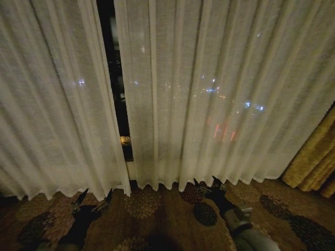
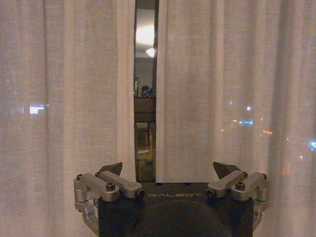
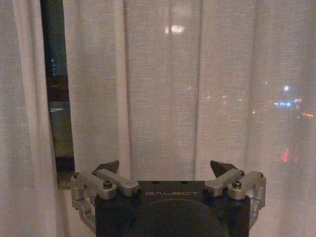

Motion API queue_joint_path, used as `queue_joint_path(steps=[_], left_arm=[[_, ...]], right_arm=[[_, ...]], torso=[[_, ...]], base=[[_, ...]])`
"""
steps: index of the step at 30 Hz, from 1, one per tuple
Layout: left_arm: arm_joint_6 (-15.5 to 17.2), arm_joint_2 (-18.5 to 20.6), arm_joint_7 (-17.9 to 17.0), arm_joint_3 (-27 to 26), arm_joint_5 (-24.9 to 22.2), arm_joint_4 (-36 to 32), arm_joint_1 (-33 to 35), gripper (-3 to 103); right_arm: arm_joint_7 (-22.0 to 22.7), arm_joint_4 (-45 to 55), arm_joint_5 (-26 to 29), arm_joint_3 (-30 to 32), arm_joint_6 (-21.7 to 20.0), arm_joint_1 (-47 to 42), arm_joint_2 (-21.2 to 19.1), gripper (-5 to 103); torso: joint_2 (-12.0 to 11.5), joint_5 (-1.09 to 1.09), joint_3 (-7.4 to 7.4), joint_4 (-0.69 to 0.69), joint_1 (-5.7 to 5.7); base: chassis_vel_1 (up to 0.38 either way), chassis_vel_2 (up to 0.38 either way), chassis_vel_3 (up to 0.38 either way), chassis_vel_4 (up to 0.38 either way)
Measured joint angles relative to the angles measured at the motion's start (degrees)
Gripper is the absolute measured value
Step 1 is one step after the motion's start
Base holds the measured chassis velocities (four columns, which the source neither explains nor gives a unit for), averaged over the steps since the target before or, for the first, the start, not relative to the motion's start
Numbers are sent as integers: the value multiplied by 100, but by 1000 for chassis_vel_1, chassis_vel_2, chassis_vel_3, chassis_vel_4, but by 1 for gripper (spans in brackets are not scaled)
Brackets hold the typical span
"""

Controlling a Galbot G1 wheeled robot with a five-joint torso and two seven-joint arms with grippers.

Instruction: Open the curtains by pulling them apart, changing their state from closed to fully open.

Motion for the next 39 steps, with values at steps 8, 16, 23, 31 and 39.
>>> queue_joint_path(steps=[8, 16, 23, 31, 39], left_arm=[[-13, -15, 0, -8, -3, 6, 11, 100], [-24, -37, 0, -11, -5, 1, 24, 100], [-25, -34, -1, -8, -5, -9, 20, 100], [-24, -41, -3, -25, -4, -7, 28, 100], [-24, -43, -3, -23, -3, -8, 25, 100]], right_arm=[[-9, 10, -3, -1, 6, -36, 0, 100], [-19, 15, -7, -32, 9, -41, -5, 100], [-23, 16, -8, -49, 11, -34, -4, 100], [-23, -1, -8, -54, 13, -19, 19, 100], [-23, -16, -9, -61, 14, -9, 36, 100]], torso=[[0, 0, 0, 0, 0], [0, 0, 0, 0, 0], [1, 1, 0, 0, 0], [0, 0, 1, 0, 0], [0, 1, 0, 0, 0]], base=[[-31, 225, 40, -216], [-29, 228, 25, -225], [-24, 233, 13, -242], [-21, 254, 23, -250], [-27, 240, 26, -233]])
